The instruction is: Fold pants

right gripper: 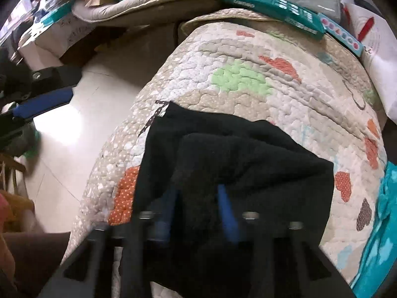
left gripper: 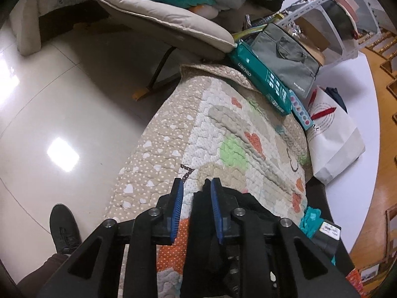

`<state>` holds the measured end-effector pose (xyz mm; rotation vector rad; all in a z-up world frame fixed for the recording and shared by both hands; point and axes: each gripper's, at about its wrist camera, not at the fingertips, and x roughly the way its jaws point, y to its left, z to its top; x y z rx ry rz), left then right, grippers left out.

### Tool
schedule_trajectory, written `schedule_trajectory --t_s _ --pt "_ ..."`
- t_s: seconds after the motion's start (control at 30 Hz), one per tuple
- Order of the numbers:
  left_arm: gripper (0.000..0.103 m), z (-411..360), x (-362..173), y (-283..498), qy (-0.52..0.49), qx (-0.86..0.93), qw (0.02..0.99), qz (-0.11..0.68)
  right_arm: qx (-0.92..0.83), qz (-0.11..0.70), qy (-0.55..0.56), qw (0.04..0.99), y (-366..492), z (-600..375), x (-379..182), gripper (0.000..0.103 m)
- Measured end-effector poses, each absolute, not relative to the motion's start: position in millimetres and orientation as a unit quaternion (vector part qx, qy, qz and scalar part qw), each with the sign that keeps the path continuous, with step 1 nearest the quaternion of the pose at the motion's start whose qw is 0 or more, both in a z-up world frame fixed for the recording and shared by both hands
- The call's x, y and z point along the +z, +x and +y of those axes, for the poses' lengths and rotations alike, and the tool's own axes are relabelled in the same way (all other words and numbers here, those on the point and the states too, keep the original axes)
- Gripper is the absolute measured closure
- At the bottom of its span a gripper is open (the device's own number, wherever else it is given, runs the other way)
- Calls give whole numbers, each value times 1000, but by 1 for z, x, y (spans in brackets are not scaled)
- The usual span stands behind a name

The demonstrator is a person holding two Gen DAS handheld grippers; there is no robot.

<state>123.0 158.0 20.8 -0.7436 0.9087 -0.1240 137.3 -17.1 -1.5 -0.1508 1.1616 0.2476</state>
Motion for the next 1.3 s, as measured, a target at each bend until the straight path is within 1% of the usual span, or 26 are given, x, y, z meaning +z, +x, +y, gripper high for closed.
schedule_trajectory --t_s 0.1,0.2,0.23,0.27,0.3,0.37,0.43,0.5,0.57,0.67,0.77,0.87,0.9,1.1,1.17,1.23,1.3 --pt "80 163 22 122 -355 -54 832 424 134 539 -38 831 139 -21 9 86" --pt "79 163 22 122 -354 -50 832 424 148 535 -32 831 137 -11 12 86" --pt "79 162 21 122 -351 -48 832 426 153 536 -31 830 137 -8 10 84" --pt "78 162 20 123 -348 -44 833 428 159 539 -27 827 136 -6 7 77" --pt "77 161 18 123 -346 -41 833 431 163 546 -22 822 137 -6 0 57" --pt "75 160 15 123 -343 -36 832 435 191 555 4 810 138 -11 -10 36" --pt "74 156 11 122 -334 -32 832 441 205 544 32 813 132 -21 -1 36" --pt "74 148 9 121 -322 -34 834 447 234 532 87 809 126 -40 16 36" --pt "74 135 7 120 -305 -42 837 452 242 504 124 820 118 -64 37 35" --pt "74 101 6 121 -267 -75 844 460 195 477 113 849 113 -99 55 35" --pt "71 61 2 122 -209 -103 852 469 140 483 93 859 114 -125 45 35" --pt "69 20 -20 127 -78 -62 857 506 105 498 111 853 113 -143 25 35" --pt "68 18 -25 127 -68 -52 857 508 96 504 118 850 114 -148 18 35" --pt "67 63 -12 118 -127 -4 869 479 98 521 159 833 116 -173 -1 35" --pt "67 85 -17 119 -179 0 856 485 108 523 177 827 119 -176 -6 34" --pt "66 105 -28 120 -254 -19 829 499 115 523 194 822 121 -178 -12 33" --pt "61 115 -36 118 -306 -35 811 498 119 524 211 816 125 -181 -18 31"
